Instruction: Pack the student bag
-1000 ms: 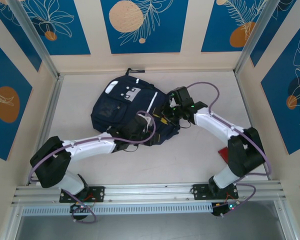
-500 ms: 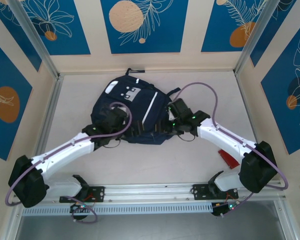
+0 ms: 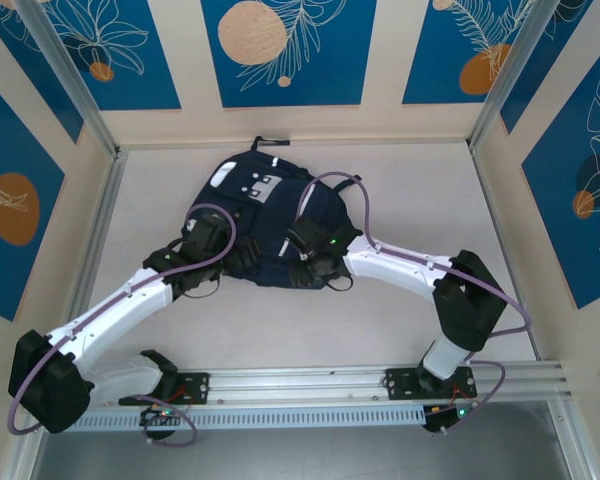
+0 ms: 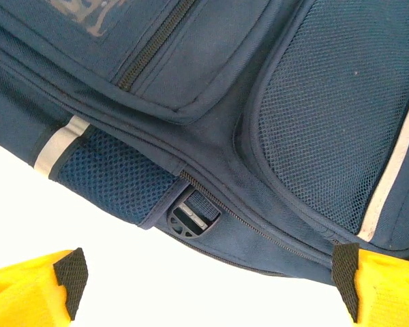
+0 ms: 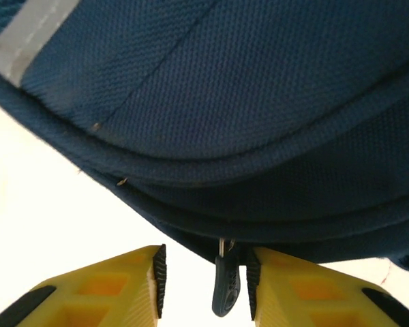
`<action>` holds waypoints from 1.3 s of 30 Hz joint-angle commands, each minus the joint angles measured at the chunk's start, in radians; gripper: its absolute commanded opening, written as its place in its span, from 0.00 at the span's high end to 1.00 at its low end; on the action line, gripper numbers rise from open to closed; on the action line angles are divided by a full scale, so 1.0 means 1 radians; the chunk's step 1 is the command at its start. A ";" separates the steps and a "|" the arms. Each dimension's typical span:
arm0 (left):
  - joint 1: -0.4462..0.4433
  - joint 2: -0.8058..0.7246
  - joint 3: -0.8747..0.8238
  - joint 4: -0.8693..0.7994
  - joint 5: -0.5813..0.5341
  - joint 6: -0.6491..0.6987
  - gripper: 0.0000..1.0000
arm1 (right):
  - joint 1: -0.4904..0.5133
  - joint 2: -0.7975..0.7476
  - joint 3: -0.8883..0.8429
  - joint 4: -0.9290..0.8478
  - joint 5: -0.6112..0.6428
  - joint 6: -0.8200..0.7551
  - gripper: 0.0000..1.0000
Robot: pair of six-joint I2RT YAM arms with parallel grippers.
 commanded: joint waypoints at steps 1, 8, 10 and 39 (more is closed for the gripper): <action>0.007 -0.012 -0.013 0.003 0.025 -0.036 0.08 | 0.004 0.023 0.030 -0.024 0.034 -0.014 0.65; 0.010 0.022 -0.013 0.064 0.126 -0.046 0.17 | 0.004 0.046 0.025 -0.030 0.073 -0.026 0.78; 0.009 0.029 -0.024 0.099 0.159 -0.066 0.19 | 0.005 0.044 0.025 -0.028 0.077 -0.033 0.86; 0.009 0.232 -0.124 0.444 0.161 -0.351 0.62 | -0.031 -0.067 -0.006 -0.004 0.065 -0.063 1.00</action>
